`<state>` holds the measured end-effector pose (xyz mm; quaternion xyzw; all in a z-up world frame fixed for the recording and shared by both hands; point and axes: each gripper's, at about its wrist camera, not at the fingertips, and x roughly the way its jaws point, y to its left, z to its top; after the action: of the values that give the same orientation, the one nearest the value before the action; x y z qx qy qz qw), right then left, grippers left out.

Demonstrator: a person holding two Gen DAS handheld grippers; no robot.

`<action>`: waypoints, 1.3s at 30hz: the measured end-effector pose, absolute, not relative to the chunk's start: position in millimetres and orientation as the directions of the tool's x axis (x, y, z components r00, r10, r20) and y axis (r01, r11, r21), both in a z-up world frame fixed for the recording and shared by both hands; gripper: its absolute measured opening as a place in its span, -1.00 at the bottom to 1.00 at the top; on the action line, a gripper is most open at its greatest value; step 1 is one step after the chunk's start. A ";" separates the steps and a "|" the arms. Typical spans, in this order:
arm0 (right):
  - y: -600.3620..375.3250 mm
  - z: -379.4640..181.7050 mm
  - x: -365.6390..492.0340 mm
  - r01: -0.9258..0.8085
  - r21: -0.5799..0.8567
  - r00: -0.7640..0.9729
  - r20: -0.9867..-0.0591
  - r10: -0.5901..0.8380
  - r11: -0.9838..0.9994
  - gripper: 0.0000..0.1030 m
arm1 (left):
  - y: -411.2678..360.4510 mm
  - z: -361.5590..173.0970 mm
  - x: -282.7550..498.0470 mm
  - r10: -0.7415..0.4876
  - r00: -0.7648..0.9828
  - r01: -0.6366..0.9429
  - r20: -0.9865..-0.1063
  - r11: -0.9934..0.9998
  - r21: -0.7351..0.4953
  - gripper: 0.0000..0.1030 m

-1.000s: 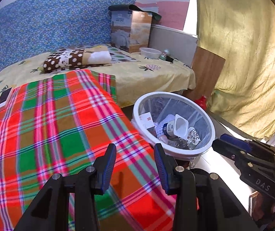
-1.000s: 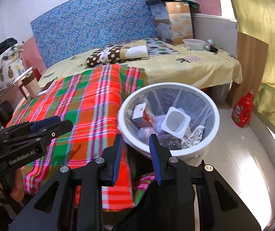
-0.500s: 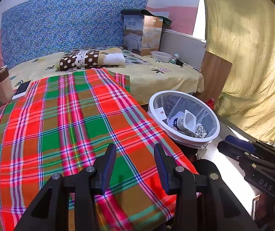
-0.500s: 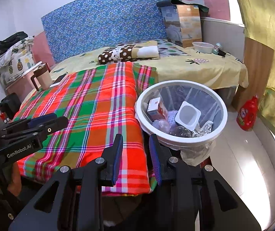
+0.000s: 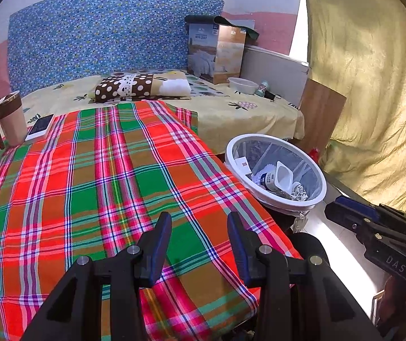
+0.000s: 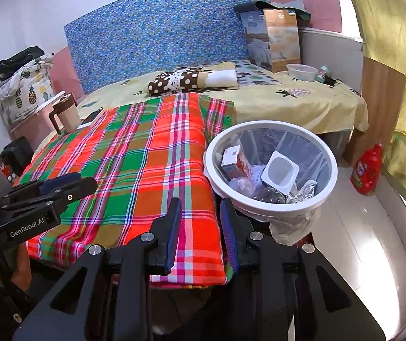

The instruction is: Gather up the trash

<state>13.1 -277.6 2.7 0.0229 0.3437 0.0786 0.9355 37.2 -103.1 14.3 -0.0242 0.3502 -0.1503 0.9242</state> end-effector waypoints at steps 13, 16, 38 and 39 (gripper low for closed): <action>-276.4 2.9 12.9 -0.132 0.096 0.750 -0.641 0.163 0.987 -0.40 | -103.3 15.1 35.6 -0.294 0.711 0.265 -0.639 0.953 -0.143 -0.21; -274.7 2.4 13.1 -0.133 0.097 0.749 -0.643 0.164 0.986 -0.40 | -102.6 15.2 35.5 -0.289 0.714 0.262 -0.638 0.955 -0.140 -0.21; -270.1 2.0 13.2 -0.135 0.097 0.744 -0.647 0.166 0.986 -0.40 | -100.1 11.5 38.3 -0.288 0.707 0.258 -0.646 0.956 -0.143 -0.21; -269.8 2.0 13.2 -0.136 0.097 0.744 -0.647 0.166 0.986 -0.40 | -99.9 11.6 38.2 -0.286 0.708 0.257 -0.646 0.956 -0.143 -0.21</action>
<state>13.2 -269.8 2.0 0.0217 0.3486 0.0808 0.9335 38.2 -99.9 11.6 -0.0210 0.3530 -0.1469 0.9238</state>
